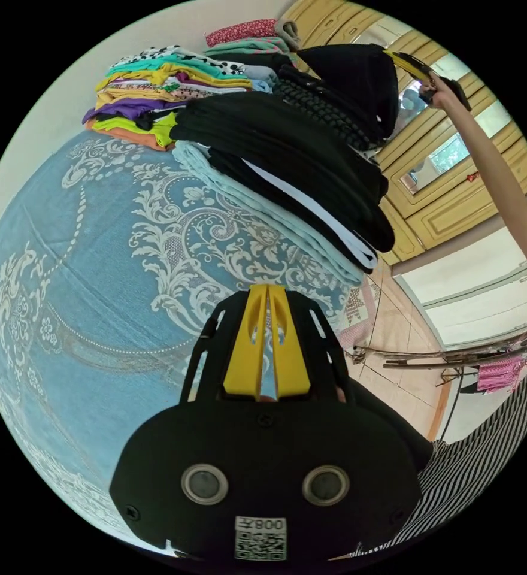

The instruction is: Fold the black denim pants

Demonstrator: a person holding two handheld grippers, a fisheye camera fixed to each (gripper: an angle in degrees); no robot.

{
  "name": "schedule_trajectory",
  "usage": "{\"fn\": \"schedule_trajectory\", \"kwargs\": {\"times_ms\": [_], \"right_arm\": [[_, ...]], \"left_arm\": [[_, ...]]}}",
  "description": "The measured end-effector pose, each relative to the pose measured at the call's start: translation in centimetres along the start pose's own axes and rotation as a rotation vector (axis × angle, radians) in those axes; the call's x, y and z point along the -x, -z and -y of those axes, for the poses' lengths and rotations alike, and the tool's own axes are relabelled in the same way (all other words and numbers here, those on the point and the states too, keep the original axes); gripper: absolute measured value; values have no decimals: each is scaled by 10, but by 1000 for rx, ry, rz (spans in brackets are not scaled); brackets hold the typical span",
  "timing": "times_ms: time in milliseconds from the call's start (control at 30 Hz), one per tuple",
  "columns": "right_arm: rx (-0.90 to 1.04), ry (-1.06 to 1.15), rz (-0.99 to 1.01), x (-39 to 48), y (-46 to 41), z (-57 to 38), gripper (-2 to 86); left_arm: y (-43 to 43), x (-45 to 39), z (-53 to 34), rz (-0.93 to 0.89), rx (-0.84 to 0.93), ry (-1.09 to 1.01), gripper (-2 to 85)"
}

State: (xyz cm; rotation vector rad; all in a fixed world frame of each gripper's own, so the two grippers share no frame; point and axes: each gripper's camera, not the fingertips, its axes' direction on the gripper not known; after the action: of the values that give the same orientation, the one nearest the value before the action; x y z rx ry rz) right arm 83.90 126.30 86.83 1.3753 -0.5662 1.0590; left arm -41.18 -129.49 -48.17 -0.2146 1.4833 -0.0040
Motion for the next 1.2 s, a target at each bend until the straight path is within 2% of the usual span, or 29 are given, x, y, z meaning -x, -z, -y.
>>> {"fn": "schedule_trajectory", "kwargs": {"times_ms": [200,267,400,533,700,900,967,1100,1200], "right_arm": [[-140,7,323,84,56,20,16],[-164,57,421,138,70,31,15],[-147,170,493,238,83,38,14],[-159,244,659,345,98,29,13],[-125,320,816,456,106,-9,12],[93,241,1045,547,53,-113,12],[217,200,1115,579,20,-170,12],[409,164,1197,630,-30,-263,13],[555,149,1218,671,-67,-329,13]], "left_arm": [[47,17,-99,-22,-142,40,5],[65,23,-133,-25,-194,50,5],[109,36,-220,6,-332,78,8],[147,47,-299,47,-478,123,15],[201,58,-414,48,-693,130,63],[249,82,-554,100,-868,177,117],[256,93,-599,128,-871,201,124],[258,115,-716,273,-834,395,128],[252,114,-806,322,-885,516,128]]}}
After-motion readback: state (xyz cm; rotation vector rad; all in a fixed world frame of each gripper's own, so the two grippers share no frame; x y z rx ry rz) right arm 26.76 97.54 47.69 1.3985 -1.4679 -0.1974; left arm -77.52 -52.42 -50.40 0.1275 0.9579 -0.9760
